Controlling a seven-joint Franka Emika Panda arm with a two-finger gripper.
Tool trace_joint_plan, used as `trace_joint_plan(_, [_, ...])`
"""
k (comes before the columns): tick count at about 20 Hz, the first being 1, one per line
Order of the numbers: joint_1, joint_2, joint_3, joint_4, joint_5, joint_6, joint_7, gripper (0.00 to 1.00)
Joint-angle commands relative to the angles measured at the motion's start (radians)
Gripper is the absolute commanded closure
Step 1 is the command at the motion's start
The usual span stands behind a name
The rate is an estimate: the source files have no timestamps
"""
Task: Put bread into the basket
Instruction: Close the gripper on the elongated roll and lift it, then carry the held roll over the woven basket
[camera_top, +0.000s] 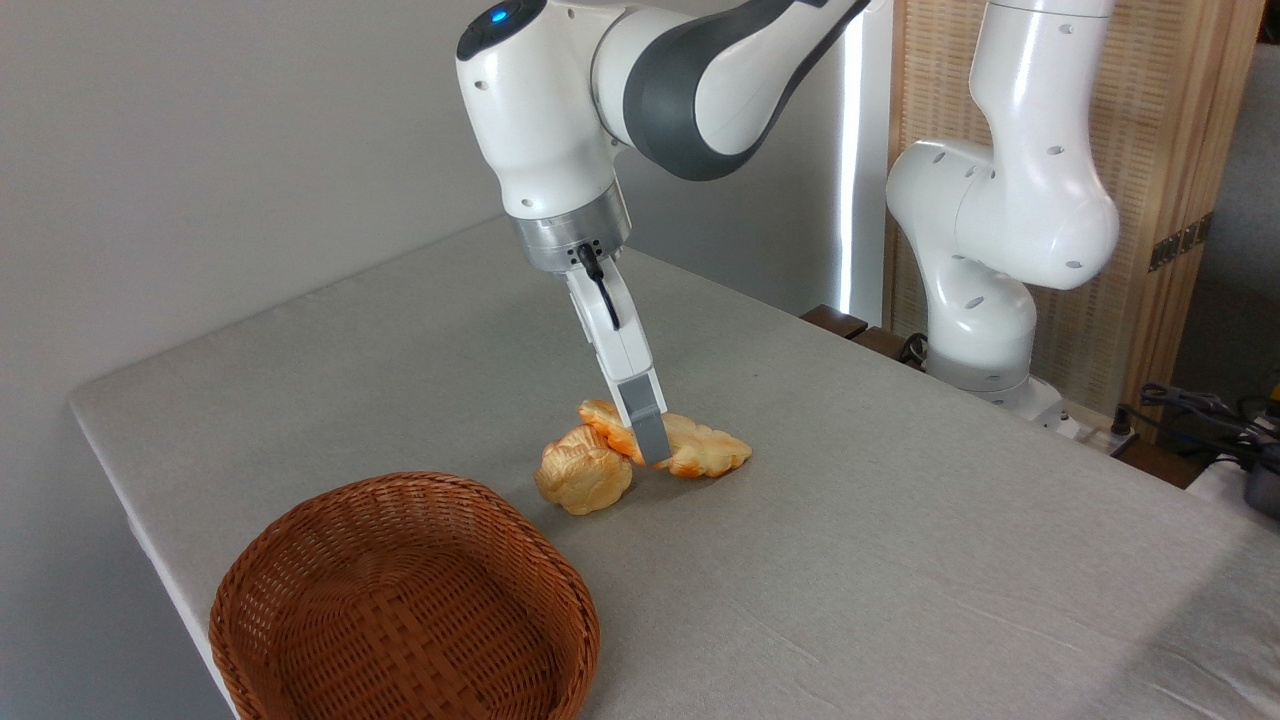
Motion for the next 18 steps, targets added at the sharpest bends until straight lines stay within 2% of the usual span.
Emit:
trace_joint_plan(1, [-0.004,-0.002,0.008,0.002,0.014,0.009,0.018,0.63])
trace_joint_plan(11, [-0.001,-0.02,0.009,0.005,0.014,-0.009,0.011,0.63])
trace_joint_plan(15, [-0.003,-0.04,0.012,0.078,0.012,-0.118,0.012,0.62])
trace_joint_plan(18, [-0.003,-0.051,0.02,0.132,0.0,-0.135,0.012,0.61])
